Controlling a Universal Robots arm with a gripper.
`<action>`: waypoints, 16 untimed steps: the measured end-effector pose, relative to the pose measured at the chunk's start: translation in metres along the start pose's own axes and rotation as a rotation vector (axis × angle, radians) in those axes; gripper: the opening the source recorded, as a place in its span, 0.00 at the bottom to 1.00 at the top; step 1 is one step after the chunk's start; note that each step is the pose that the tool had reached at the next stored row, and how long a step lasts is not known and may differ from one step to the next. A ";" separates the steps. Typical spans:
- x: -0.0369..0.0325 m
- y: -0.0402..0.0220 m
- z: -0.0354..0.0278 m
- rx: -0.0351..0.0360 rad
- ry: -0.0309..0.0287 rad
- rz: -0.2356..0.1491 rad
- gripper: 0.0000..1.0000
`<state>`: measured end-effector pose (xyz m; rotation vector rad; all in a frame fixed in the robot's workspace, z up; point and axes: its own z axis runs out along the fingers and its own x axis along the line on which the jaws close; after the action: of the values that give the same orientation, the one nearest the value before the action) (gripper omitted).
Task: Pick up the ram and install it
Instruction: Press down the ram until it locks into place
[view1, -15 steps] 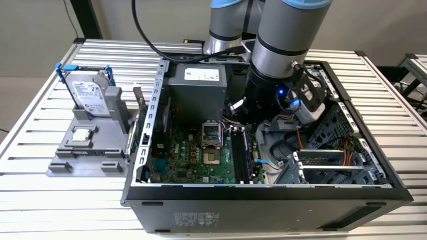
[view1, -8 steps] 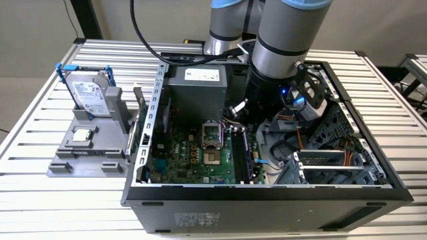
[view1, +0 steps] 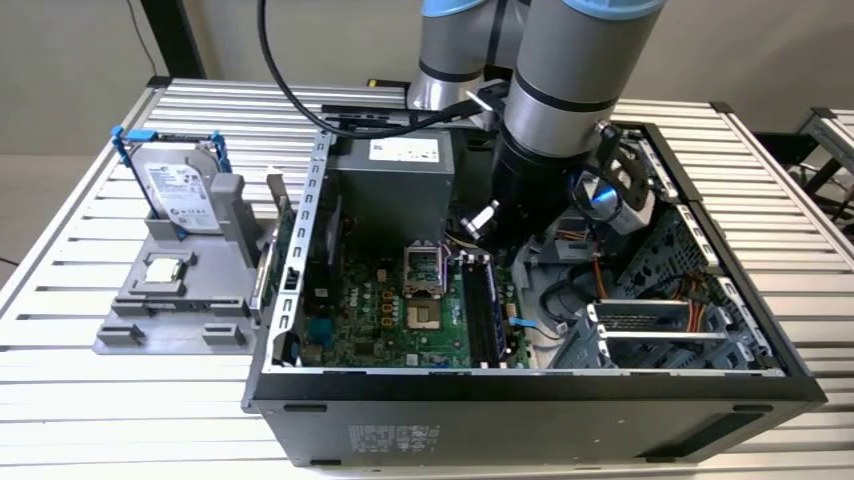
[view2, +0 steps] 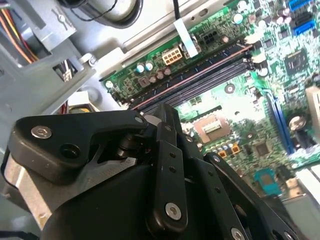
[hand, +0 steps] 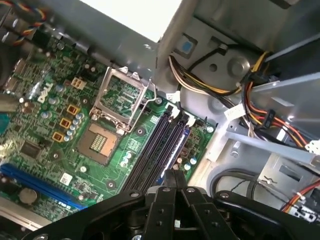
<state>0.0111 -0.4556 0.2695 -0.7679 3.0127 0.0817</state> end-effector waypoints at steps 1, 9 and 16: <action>0.0000 0.0000 0.0000 -0.0002 -0.0002 -0.014 0.00; 0.0000 0.0000 0.0000 -0.0001 -0.0050 -0.143 0.00; 0.0000 0.0000 0.0000 -0.0005 -0.0086 -0.259 0.00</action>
<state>0.0111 -0.4557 0.2695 -1.1448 2.8749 0.0783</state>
